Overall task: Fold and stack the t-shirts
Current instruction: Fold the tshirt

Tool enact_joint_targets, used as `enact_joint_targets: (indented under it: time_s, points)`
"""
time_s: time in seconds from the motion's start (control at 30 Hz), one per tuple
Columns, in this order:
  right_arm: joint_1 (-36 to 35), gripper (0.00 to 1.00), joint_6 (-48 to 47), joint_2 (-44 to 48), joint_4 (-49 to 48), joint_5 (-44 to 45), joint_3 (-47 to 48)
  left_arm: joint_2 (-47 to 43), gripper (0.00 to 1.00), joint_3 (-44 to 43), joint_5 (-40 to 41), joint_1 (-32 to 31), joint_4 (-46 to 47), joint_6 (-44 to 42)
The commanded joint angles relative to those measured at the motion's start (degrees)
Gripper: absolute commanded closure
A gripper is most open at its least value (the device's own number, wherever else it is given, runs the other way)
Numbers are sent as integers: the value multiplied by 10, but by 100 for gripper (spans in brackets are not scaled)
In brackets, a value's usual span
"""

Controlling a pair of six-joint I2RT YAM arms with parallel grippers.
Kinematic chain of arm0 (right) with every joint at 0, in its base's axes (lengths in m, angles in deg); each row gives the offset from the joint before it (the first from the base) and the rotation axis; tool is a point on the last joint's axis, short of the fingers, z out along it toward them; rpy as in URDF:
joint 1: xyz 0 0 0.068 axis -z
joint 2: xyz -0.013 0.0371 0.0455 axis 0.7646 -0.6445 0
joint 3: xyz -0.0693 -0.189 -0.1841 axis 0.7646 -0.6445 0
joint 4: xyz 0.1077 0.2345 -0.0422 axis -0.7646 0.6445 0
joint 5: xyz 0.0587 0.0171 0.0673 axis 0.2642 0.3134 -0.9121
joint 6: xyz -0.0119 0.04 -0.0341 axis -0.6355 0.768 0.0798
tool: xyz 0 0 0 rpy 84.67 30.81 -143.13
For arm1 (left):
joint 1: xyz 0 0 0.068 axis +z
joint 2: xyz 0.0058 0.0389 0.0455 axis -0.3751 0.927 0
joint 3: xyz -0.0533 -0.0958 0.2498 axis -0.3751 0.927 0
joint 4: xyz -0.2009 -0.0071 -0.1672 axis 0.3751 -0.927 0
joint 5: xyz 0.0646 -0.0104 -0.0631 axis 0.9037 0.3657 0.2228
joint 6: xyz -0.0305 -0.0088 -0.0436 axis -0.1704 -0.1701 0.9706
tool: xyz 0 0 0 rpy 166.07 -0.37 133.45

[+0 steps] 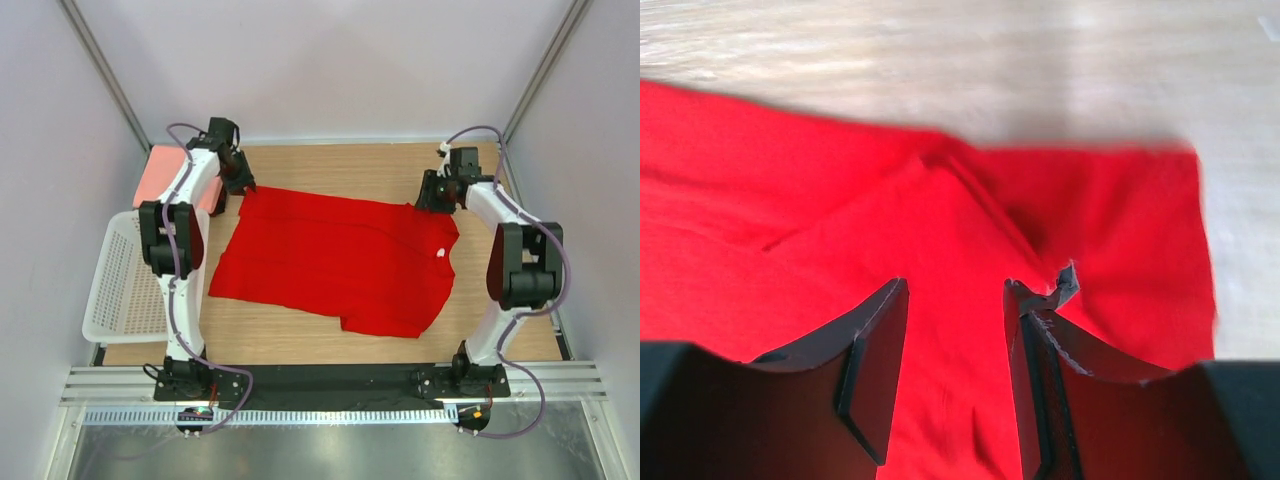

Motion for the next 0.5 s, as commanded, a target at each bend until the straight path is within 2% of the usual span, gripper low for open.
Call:
enact_joint_targets:
  time_s: [0.0,0.23,0.47]
  points:
    - [-1,51,-72,-53,-24,-80,70,-20,66,-18,-125,-3,0,12]
    - [-1,52,-138,-159,16,-124,175,-106,62,103,-148,-3,43,21]
    - [-1,52,-161,-196,30,-164,213,-141,62,103,-150,-3,34,21]
